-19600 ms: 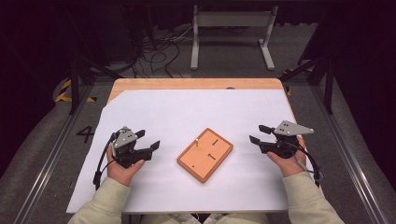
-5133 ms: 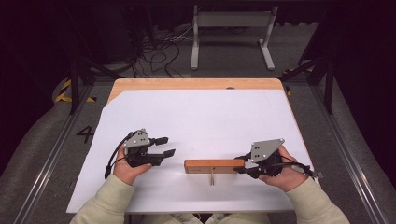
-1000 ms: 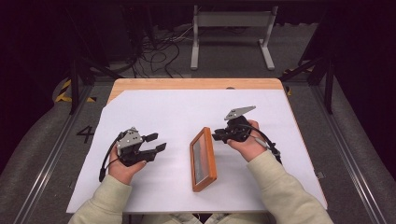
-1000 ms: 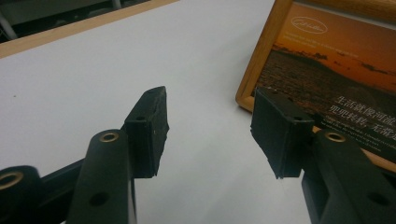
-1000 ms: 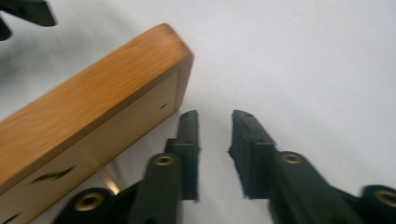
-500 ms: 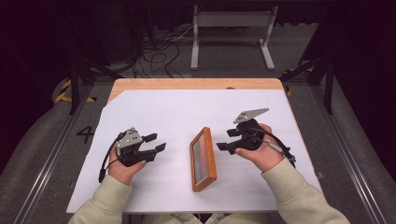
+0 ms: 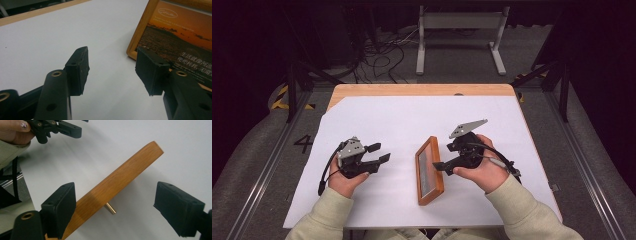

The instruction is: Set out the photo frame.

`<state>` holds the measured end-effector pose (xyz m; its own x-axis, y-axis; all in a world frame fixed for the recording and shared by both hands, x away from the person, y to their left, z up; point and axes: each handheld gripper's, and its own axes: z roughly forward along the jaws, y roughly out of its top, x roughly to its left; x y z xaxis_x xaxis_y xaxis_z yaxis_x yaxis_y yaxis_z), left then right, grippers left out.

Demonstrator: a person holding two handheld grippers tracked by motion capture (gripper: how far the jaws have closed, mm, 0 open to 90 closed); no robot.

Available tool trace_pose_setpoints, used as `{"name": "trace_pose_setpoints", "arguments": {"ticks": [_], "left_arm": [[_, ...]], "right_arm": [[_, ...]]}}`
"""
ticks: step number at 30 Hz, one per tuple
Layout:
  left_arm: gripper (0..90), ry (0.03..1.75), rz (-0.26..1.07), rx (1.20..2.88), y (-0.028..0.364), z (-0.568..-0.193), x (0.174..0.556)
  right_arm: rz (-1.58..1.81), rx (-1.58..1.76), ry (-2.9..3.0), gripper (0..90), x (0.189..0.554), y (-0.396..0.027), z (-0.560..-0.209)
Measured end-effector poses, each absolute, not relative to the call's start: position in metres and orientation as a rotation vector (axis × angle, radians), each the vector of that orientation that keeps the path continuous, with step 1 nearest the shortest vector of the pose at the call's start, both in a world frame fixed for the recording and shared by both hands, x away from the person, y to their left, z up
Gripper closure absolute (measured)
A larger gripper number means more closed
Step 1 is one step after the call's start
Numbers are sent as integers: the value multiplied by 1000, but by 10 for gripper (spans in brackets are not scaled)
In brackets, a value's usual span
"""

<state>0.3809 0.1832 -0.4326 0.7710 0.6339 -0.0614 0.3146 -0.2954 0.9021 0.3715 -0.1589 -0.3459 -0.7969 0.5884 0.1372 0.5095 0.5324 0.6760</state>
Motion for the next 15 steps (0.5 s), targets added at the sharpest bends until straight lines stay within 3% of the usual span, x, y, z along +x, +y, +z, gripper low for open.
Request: {"name": "trace_pose_setpoints", "arguments": {"ticks": [15], "left_arm": [[438, 702, 357, 1907, 181, -434, 380]], "right_arm": [[1029, 1002, 2759, 156, 383, -127, -373]]}}
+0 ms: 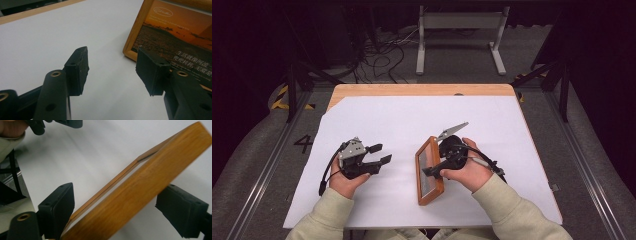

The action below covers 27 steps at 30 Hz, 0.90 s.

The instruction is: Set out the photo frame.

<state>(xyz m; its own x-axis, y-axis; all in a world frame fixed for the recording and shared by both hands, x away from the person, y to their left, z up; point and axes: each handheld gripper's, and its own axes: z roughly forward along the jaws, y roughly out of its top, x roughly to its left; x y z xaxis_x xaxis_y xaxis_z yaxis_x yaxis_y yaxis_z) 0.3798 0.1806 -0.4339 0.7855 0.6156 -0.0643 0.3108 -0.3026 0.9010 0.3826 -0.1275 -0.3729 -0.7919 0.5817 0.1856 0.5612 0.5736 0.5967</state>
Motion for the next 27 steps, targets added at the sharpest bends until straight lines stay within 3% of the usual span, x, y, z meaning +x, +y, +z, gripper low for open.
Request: {"name": "trace_pose_setpoints", "arguments": {"ticks": [6, 11, 21, 27], "left_arm": [[435, 697, 343, 1907, 180, -434, 379], [436, 691, 334, 1917, 179, -435, 379], [437, 684, 340, 1919, 178, -435, 379], [441, 683, 343, 1919, 178, -435, 379]], "right_arm": [[959, 1017, 2784, 168, 388, -119, -383], [952, 1037, 2809, 265, 389, -118, -384], [939, 1136, 2802, 352, 389, -118, -383], [916, 1209, 2818, 479, 388, -119, -380]]}}
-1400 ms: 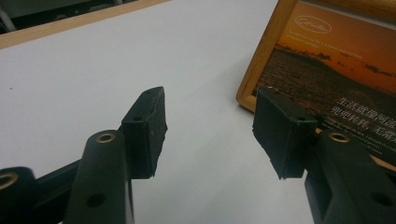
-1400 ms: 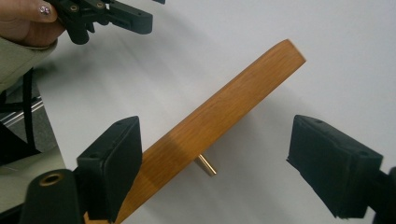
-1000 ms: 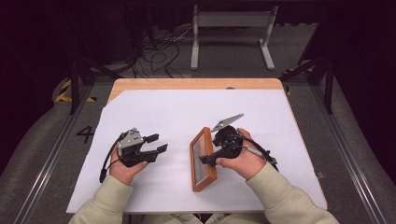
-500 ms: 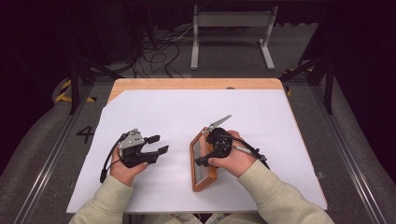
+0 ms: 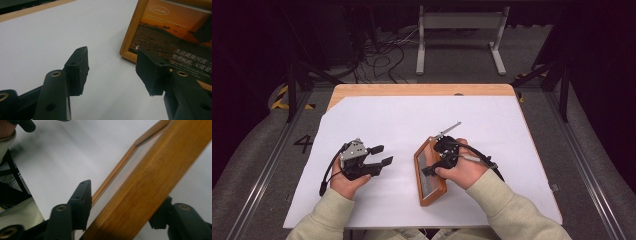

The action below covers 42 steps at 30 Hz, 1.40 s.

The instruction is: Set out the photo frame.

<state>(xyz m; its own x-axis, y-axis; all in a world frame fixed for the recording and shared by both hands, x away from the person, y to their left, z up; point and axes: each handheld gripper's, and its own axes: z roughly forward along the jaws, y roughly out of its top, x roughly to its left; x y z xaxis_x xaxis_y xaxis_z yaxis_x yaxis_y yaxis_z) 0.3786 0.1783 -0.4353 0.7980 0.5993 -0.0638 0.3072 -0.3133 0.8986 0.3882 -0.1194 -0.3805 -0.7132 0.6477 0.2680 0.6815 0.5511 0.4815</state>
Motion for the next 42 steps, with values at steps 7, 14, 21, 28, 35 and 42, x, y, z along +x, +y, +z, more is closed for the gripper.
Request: {"name": "trace_pose_setpoints", "arguments": {"ticks": [7, 14, 21, 28, 35, 42], "left_arm": [[445, 684, 342, 1918, 178, -435, 378], [447, 691, 345, 1914, 179, -435, 378], [448, 693, 352, 1912, 180, -435, 378], [450, 698, 353, 1912, 182, -435, 378], [456, 702, 353, 1911, 183, -436, 381], [458, 705, 360, 1906, 183, -436, 380]], "right_arm": [[-857, -1171, -2713, 656, 388, -122, -373], [-852, -1156, -2680, 693, 390, -125, -372], [-813, -1027, -2775, 709, 392, -128, -356], [-794, -761, -2911, 710, 403, -132, -328], [-699, -502, -2998, 709, 416, -133, -315], [-668, -253, -3007, 709, 432, -132, -318]]}}
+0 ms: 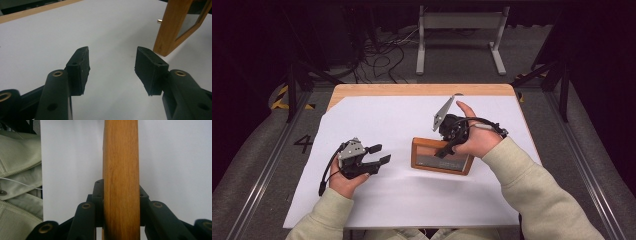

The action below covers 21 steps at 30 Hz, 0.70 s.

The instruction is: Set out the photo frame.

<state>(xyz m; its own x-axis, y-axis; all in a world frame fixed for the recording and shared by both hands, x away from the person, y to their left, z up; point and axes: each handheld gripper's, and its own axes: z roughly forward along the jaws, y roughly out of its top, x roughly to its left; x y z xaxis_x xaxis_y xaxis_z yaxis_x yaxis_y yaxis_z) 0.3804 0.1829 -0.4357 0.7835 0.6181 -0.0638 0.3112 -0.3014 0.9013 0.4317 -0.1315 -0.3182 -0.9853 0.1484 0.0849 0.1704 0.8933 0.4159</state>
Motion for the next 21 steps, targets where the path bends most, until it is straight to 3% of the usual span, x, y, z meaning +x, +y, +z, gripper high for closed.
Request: {"name": "trace_pose_setpoints", "arguments": {"ticks": [21], "left_arm": [[459, 701, 365, 1912, 183, -436, 380]], "right_arm": [[-580, -123, -2983, 707, 459, -138, -356]]}}
